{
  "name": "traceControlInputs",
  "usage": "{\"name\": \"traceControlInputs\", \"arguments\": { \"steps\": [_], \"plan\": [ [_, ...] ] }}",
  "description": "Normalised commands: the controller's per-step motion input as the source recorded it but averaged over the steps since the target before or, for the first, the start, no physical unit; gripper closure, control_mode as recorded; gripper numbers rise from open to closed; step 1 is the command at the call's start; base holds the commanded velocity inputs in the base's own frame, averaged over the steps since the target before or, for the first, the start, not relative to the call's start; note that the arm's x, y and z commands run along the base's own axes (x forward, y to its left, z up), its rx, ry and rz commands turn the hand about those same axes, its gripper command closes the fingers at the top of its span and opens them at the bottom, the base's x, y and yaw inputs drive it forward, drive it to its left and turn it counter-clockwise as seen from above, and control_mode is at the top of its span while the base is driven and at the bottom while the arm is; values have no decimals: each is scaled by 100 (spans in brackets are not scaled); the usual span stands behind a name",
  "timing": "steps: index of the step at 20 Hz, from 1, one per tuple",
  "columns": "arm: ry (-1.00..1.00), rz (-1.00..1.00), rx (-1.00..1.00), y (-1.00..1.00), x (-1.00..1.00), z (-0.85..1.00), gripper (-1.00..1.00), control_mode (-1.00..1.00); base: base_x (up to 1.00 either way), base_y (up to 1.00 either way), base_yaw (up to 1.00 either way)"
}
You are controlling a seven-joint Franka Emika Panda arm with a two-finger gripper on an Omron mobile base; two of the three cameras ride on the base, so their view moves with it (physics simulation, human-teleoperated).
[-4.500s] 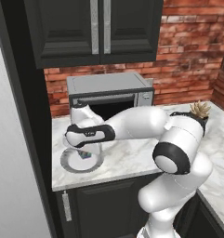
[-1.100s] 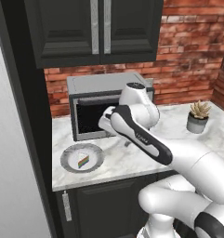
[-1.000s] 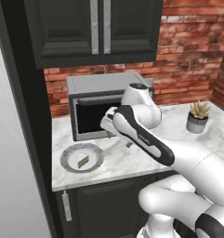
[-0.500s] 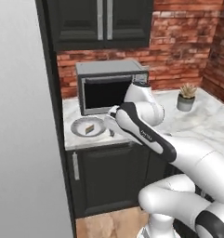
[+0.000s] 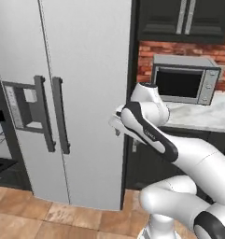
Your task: Take the baked cake out of the oven and place it on the plate for cooling. Then close the oven door.
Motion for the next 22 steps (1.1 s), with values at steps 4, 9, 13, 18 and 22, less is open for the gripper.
{"name": "traceControlInputs", "arguments": {
  "steps": [4, 9, 13, 18, 22],
  "plan": [
    [0, 0, 0, 0, 0, 0, -100, 100, 12, 62, 62],
    [0, 0, 0, 0, 0, 0, -100, 100, 65, 49, 51],
    [0, 0, 0, 0, 0, 0, -100, 100, 100, 13, 41],
    [0, 0, 0, 0, 0, 0, -100, 100, 59, -1, 29],
    [0, 0, 0, 0, 0, 0, -100, 100, 44, 12, 22]
  ]
}}
